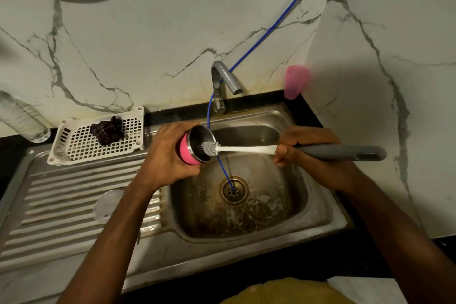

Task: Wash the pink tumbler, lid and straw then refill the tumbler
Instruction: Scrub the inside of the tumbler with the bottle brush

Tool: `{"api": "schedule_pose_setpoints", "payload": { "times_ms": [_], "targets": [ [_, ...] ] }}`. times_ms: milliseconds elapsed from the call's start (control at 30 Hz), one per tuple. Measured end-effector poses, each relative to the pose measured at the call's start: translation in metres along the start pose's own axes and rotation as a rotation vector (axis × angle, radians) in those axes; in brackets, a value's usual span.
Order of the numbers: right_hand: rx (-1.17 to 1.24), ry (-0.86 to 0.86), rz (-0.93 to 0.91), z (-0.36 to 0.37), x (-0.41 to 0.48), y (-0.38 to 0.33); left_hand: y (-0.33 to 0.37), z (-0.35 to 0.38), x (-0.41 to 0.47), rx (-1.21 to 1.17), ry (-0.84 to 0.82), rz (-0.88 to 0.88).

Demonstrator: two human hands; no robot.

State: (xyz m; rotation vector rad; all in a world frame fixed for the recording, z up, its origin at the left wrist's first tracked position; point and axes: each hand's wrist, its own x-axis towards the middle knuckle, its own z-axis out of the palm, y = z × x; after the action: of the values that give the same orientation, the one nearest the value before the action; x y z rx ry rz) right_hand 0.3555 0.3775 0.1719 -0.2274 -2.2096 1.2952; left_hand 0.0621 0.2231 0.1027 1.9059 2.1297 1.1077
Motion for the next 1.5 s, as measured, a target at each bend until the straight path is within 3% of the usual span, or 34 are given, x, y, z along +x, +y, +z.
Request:
{"api": "schedule_pose_setpoints", "payload": {
  "times_ms": [133, 267, 400, 567, 700, 900, 1067, 1200, 1500],
  "targets": [
    [-0.035, -0.009, -0.051, 0.003, -0.001, -0.003, 0.001, -0.001, 0.001, -0.106, -0.04, -0.05],
    [0.286, 0.132, 0.127, -0.001, -0.006, -0.009, 0.008, -0.006, -0.001, -0.363, -0.081, -0.177],
    [0.395, 0.1, 0.187, -0.007, -0.003, -0.012, 0.014, -0.006, -0.001, -0.449, -0.136, -0.179],
    [0.16, -0.025, 0.228, -0.025, 0.007, -0.019, 0.021, 0.001, 0.0, -0.477, -0.256, -0.181],
    [0.001, -0.013, 0.146, -0.029, 0.019, -0.029, 0.024, 0.01, 0.001, -0.482, -0.271, -0.18],
    [-0.052, 0.169, 0.056, -0.018, 0.032, -0.033, 0.023, 0.023, -0.003, -0.486, -0.225, -0.209],
    [0.055, 0.464, 0.177, -0.002, 0.04, -0.035, 0.028, 0.033, -0.01, -0.495, -0.196, -0.203],
    [0.147, 0.604, 0.246, 0.012, 0.046, -0.043, 0.033, 0.036, -0.012, -0.503, -0.19, -0.196],
    [0.142, 0.637, 0.188, 0.037, 0.064, -0.06, 0.036, 0.043, -0.015, -0.503, -0.176, -0.224]
  ]
}}
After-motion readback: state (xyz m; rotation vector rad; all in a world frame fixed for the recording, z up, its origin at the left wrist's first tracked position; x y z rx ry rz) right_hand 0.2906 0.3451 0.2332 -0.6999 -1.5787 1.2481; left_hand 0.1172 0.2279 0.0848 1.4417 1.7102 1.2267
